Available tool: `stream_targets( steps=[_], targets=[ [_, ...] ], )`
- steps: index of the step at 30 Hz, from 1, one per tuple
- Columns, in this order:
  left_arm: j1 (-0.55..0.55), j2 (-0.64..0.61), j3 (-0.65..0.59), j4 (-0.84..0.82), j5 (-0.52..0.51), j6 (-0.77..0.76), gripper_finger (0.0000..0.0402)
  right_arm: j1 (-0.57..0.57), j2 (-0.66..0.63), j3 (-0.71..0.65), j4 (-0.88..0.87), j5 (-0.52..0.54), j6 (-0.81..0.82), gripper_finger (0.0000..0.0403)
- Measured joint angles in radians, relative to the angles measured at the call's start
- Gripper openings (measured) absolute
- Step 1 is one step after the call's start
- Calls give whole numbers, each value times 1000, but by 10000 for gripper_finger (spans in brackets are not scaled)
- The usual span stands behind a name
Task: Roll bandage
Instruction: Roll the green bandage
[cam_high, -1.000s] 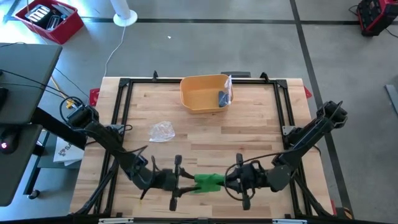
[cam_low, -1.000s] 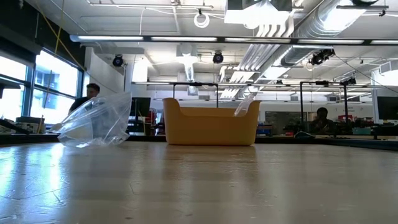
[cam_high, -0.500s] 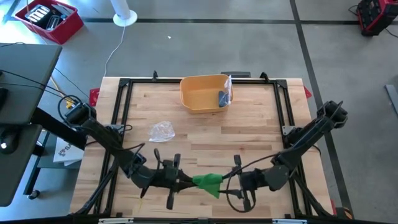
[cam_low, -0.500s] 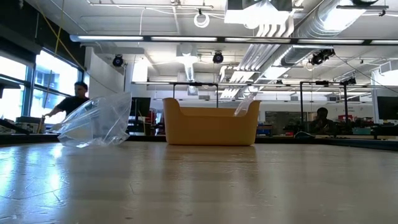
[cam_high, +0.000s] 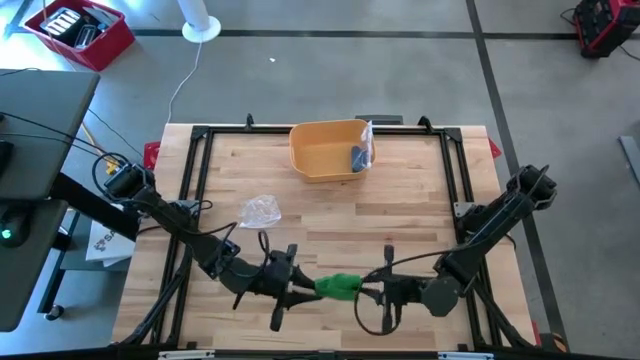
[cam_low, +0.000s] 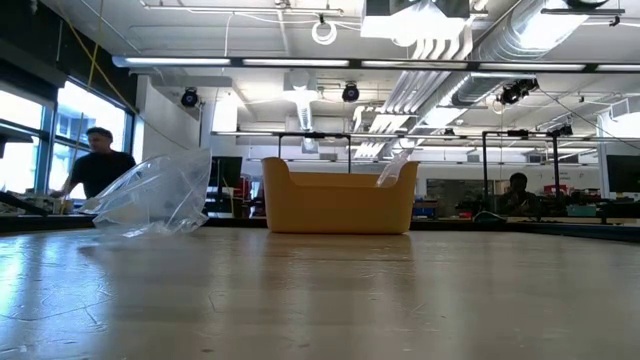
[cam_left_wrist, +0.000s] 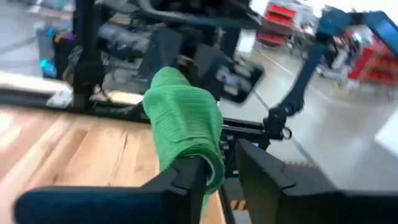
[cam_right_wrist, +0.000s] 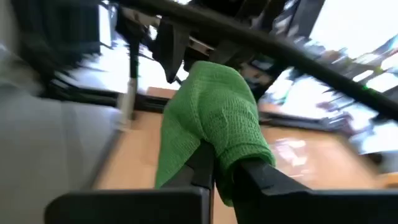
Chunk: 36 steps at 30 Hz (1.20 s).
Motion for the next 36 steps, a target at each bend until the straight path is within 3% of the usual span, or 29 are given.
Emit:
stream_targets(
  steps=[4,7,11,14,17,24,27,30,36],
  targets=[
    [-3,39,2,38,36,136,112,-14,-18,-2,-5,-183,216,5],
    [-6,77,1,95,21,224,110,-18,-25,-4,-12,-253,372,11],
    [-45,97,1,105,-185,411,61,-21,-28,-4,3,-280,432,22],
    [-73,94,0,100,-331,444,14,-17,-28,-3,7,-274,415,30],
    [-77,67,0,73,-348,391,12,-17,-28,0,3,-249,383,51],
    [-41,7,-2,-29,-218,60,6,-39,-11,0,16,-271,228,141],
    [-24,6,-3,-50,-166,-16,5,-47,12,0,10,-273,115,157],
    [-17,5,-4,-54,-148,-51,5,-46,32,0,9,-181,62,137],
    [-26,-30,-3,-138,-181,-45,7,-35,33,1,-41,-61,57,48]
  ],
)
